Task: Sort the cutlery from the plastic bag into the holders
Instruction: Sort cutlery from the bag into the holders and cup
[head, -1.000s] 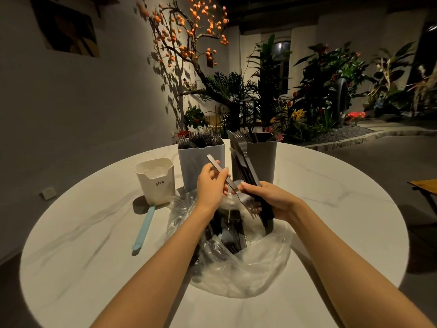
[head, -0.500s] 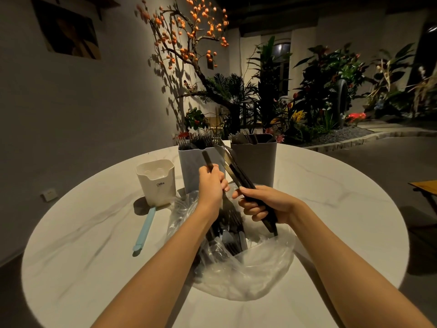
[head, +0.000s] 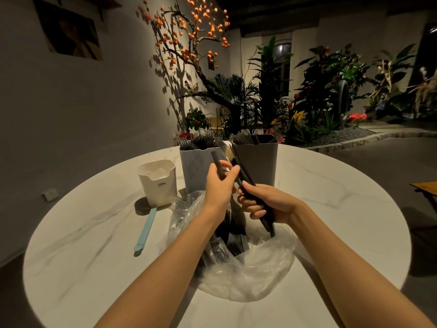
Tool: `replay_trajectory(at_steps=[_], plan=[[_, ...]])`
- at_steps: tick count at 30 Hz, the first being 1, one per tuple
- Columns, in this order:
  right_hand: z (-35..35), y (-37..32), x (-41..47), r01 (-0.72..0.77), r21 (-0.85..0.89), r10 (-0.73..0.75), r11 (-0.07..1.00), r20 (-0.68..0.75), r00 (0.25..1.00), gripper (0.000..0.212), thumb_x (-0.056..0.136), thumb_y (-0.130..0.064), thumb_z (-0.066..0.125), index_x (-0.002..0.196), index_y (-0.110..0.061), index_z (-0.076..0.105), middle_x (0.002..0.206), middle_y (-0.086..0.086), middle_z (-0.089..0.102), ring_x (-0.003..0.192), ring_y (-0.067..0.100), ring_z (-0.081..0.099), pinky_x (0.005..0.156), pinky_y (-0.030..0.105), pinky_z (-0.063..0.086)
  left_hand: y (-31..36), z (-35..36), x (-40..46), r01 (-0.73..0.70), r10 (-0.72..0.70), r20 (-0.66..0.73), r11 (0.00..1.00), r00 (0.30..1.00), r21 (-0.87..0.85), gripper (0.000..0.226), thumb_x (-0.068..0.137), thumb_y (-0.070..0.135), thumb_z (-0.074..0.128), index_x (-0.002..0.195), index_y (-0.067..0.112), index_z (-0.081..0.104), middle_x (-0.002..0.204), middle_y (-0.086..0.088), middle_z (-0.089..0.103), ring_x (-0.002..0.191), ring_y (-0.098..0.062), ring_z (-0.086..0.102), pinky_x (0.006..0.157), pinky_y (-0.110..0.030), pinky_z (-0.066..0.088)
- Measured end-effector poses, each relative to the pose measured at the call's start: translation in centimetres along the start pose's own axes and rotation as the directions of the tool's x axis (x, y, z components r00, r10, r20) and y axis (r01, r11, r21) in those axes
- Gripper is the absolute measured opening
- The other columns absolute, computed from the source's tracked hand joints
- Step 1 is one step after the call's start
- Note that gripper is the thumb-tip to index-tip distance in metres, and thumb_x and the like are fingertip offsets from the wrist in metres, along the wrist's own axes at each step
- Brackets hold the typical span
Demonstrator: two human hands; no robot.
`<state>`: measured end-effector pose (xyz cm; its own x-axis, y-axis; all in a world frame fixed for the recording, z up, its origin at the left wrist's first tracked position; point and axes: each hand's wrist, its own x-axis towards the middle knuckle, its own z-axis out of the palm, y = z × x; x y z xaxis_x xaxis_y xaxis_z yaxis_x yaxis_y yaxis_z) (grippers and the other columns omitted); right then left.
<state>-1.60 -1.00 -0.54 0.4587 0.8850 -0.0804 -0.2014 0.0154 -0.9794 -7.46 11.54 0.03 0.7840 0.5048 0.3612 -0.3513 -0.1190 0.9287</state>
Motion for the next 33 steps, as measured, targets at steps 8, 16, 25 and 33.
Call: replay_trajectory(at_steps=[8,16,25,33], plan=[[0.16,-0.12,-0.19,0.027,-0.084,-0.026,0.996,0.01,1.0,0.027,0.098,-0.035,0.041,0.096,-0.01,0.049,0.066,0.0,0.04,0.052,0.007,0.03,0.046,0.012,0.032,0.18,0.14,-0.37,-0.004,0.005,-0.018,0.998,1.0,0.06,0.021,0.09,0.023,0.067,0.108,0.021,0.056,0.091,-0.006,0.06,0.09,-0.018,0.062,0.077,-0.029,0.055],[0.08,0.09,0.1,0.043,-0.188,-0.04,0.981,0.019,0.999,0.027,0.1,-0.034,0.039,0.094,-0.008,0.045,0.067,0.0,0.041,0.053,0.007,0.034,0.047,0.014,0.035,0.34,0.17,-0.29,0.019,-0.021,0.015,0.993,1.0,0.119,0.02,0.095,0.026,0.059,0.081,0.012,0.061,0.064,0.004,0.057,0.058,-0.004,0.055,0.054,-0.016,0.044],[-0.3,-0.06,-0.02,0.11,-0.164,-0.119,0.98,-0.044,0.992,0.023,0.102,-0.024,0.04,0.105,-0.006,0.055,0.077,0.004,0.061,0.057,0.011,0.052,0.055,0.017,0.048,0.19,-0.1,-0.07,0.032,-0.032,-0.007,0.999,0.999,0.017,0.02,0.102,0.026,0.046,0.09,0.012,0.051,0.072,0.002,0.05,0.063,-0.007,0.049,0.058,-0.018,0.044],[-0.46,0.02,0.07,0.073,-0.196,-0.096,0.978,-0.11,0.989,0.019,0.102,-0.022,0.042,0.11,-0.006,0.051,0.073,0.005,0.058,0.049,0.01,0.049,0.053,0.017,0.049,0.08,-0.47,0.38,0.119,-0.13,-0.074,0.984,0.989,-0.133,0.021,0.103,0.024,0.042,0.09,0.009,0.047,0.068,0.002,0.045,0.055,-0.008,0.045,0.053,-0.017,0.039]])
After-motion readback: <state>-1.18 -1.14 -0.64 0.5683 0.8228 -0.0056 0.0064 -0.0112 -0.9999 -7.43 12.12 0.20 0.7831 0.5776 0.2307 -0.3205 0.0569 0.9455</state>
